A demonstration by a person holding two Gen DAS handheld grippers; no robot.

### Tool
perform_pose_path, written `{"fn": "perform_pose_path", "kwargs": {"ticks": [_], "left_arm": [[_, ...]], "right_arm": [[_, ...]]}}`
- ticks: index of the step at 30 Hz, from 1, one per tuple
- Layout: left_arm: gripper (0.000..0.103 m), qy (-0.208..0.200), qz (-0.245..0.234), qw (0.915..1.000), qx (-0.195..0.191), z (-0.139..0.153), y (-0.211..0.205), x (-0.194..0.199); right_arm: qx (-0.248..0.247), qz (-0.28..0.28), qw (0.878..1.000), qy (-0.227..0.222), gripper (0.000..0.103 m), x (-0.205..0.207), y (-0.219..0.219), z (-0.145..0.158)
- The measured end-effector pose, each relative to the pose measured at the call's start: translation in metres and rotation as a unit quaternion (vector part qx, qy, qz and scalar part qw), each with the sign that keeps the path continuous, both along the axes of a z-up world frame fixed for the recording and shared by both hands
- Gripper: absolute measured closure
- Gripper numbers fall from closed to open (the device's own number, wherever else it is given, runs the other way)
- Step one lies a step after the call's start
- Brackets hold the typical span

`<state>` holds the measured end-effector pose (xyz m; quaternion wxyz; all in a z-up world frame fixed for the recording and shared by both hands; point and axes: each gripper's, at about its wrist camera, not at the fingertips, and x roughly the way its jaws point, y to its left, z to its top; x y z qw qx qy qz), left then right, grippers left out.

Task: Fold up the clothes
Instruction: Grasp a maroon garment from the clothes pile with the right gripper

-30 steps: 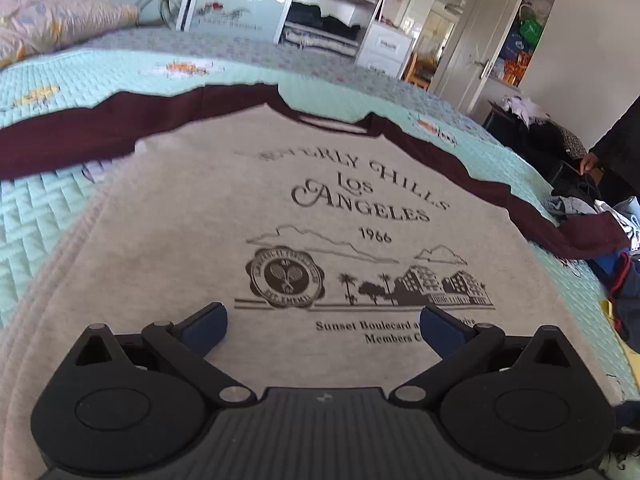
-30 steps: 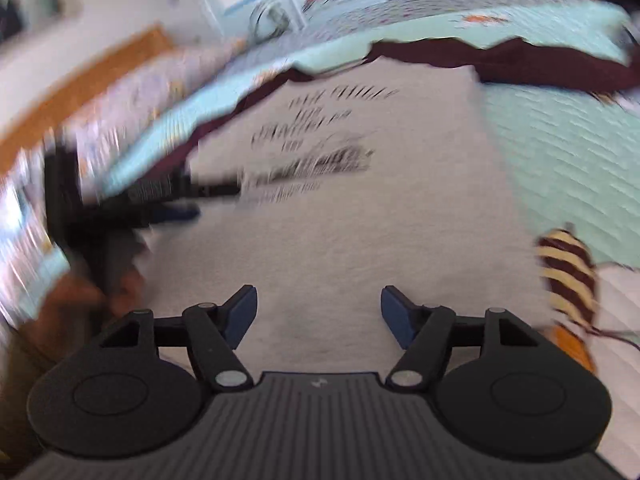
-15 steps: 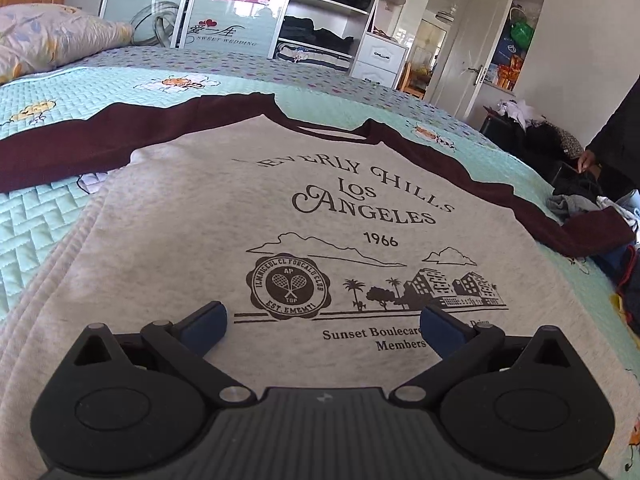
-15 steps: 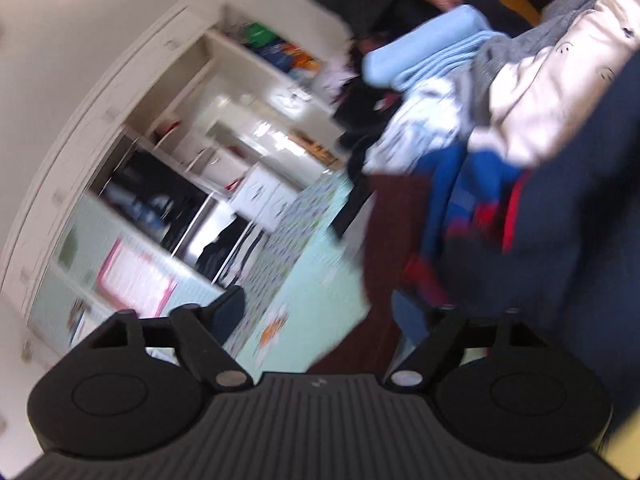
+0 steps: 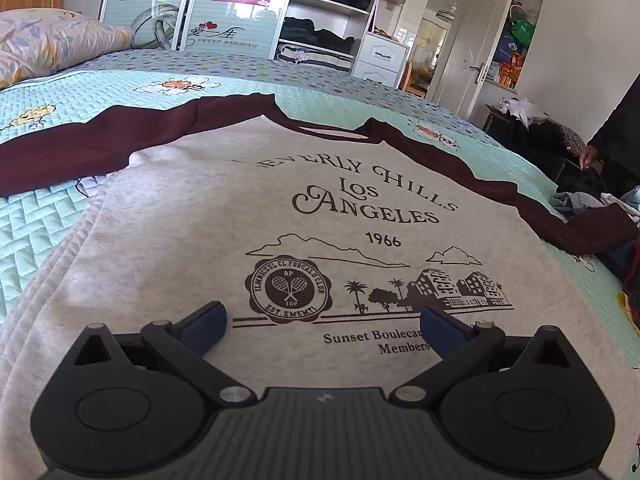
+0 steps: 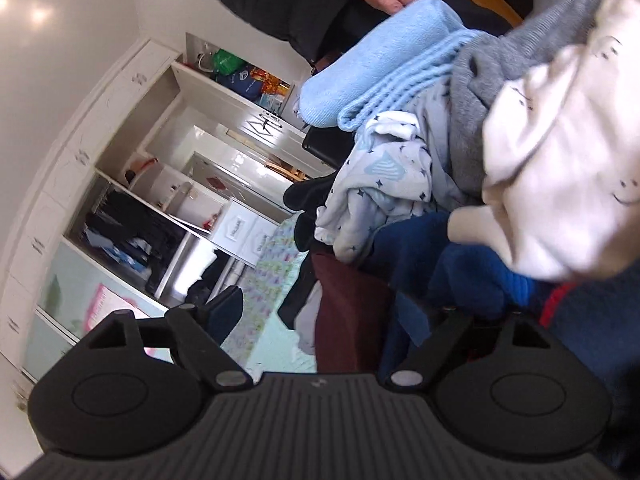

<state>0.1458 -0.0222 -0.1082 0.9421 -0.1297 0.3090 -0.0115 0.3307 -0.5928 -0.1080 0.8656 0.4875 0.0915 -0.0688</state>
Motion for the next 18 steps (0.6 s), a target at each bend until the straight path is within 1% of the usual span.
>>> {"fn": "perform_pose_path", "kwargs": {"ticks": [2,4,5,7,8,9,11,18], "left_arm": [[0.001,-0.001,0.0,1.0,-0.001,0.0,0.0,0.0],[0.001,-0.001,0.0,1.0,-0.003,0.0,0.001,0.0],[0.001,-0.001,0.001,1.0,-0.004,0.0,0.001,0.0],[0.001,-0.002,0.001,1.0,-0.005,0.0,0.001,0.001],[0.001,-0.002,0.001,1.0,-0.005,0.0,0.001,0.001],[0.001,-0.002,0.001,1.0,-0.006,0.0,0.001,0.001],[0.001,-0.003,0.001,1.0,-0.008,0.0,0.001,0.001],[0.001,-0.003,0.001,1.0,-0.009,-0.001,0.002,0.001]], "right_arm": [[-0.022,0.012,1.0,0.008,0.018,0.001,0.004,0.004],[-0.047,0.016,0.999,0.017,0.022,0.002,0.009,0.007],[-0.055,0.017,0.998,0.022,0.027,0.003,0.009,0.007],[-0.068,0.014,0.997,0.036,0.033,0.005,0.009,0.008],[-0.073,0.012,0.996,0.044,0.039,0.005,0.009,0.009],[-0.08,0.008,0.995,0.05,0.041,0.005,0.01,0.011],[-0.087,-0.002,0.995,0.05,0.043,0.0,0.013,0.015],[-0.107,0.0,0.993,0.045,0.042,0.003,0.018,0.021]]}}
